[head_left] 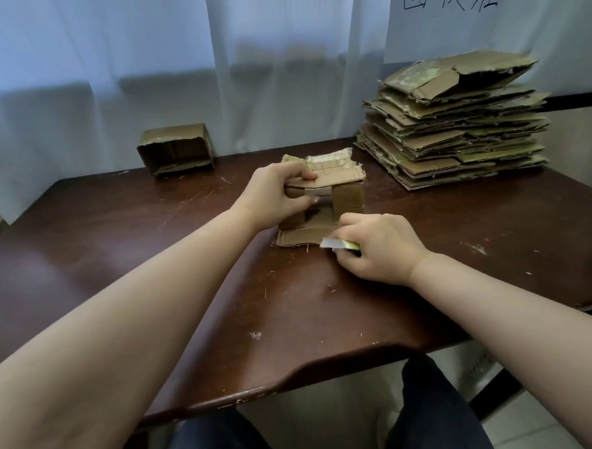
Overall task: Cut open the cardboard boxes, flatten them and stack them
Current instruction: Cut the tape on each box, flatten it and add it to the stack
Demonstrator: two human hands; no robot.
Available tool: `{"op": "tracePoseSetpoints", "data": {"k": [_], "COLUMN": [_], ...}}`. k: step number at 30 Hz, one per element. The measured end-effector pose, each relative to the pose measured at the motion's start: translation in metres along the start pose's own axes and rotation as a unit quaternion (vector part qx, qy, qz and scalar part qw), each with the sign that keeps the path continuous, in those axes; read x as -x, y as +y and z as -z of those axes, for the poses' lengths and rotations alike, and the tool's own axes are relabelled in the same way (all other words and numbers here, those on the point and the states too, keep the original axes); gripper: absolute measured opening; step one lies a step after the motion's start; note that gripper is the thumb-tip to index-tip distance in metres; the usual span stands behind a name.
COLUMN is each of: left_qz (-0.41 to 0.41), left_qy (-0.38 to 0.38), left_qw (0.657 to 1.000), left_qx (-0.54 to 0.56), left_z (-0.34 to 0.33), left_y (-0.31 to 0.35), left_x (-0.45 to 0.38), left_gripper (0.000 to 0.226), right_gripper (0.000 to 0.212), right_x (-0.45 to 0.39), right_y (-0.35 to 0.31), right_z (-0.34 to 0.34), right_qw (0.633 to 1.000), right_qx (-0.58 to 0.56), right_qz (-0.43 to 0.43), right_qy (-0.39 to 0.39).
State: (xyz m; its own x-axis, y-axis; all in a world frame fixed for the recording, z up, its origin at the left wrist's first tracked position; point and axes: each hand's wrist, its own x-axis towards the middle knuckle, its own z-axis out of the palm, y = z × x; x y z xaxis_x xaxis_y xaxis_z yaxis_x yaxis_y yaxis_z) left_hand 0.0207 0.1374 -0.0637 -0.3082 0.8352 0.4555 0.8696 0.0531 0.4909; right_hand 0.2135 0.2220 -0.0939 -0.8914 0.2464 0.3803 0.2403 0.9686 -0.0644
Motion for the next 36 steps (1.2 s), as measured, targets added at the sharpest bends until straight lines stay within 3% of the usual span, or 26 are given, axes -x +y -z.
{"op": "tracePoseSetpoints", "data": {"k": [3, 4, 6, 8, 10, 15, 22, 28, 31, 36], "left_qz": [0.016, 0.025, 0.034, 0.036, 0.034, 0.014, 0.012, 0.019, 0.039, -0.015], "left_qy": [-0.011, -0.022, -0.043, -0.068, -0.102, -0.169, -0.141, -0.128, -0.125, -0.168], "left_qw": [1.0, 0.999, 0.998, 0.997, 0.994, 0.986, 0.989, 0.99, 0.991, 0.985], "left_qx": [0.006, 0.009, 0.015, 0.014, 0.008, -0.004, 0.034, 0.05, 0.04, 0.023], "left_z": [-0.001, 0.0, 0.006, 0.012, 0.017, 0.027, 0.022, 0.026, 0.032, 0.042], "left_y": [0.004, 0.004, 0.006, 0.007, 0.007, 0.0, 0.01, 0.0, -0.012, -0.02], "left_x": [0.0, 0.0, 0.003, 0.005, 0.008, 0.011, 0.018, 0.02, 0.023, 0.028], "left_gripper": [0.03, 0.032, 0.041, 0.051, 0.06, 0.078, 0.092, 0.103, 0.102, 0.078], "right_gripper": [0.026, 0.036, 0.066, 0.087, 0.089, 0.069, 0.081, 0.046, 0.038, 0.037], "right_x": [-0.008, -0.013, -0.024, -0.032, -0.037, -0.034, -0.037, -0.028, -0.023, -0.017], "right_y": [-0.003, -0.004, -0.008, -0.011, -0.011, -0.013, -0.009, 0.0, 0.009, 0.012], "right_z": [0.008, 0.011, 0.012, 0.01, 0.005, 0.0, 0.004, 0.009, 0.014, 0.017], "right_qw": [0.973, 0.953, 0.933, 0.931, 0.932, 0.943, 0.933, 0.925, 0.92, 0.944], "right_qx": [-0.057, -0.07, -0.051, -0.023, -0.026, -0.03, -0.041, -0.14, -0.185, -0.177], "right_qz": [-0.159, -0.222, -0.304, -0.331, -0.335, -0.307, -0.338, -0.324, -0.318, -0.252], "right_qy": [0.155, 0.194, 0.188, 0.155, 0.135, 0.123, 0.12, 0.142, 0.136, 0.121]}}
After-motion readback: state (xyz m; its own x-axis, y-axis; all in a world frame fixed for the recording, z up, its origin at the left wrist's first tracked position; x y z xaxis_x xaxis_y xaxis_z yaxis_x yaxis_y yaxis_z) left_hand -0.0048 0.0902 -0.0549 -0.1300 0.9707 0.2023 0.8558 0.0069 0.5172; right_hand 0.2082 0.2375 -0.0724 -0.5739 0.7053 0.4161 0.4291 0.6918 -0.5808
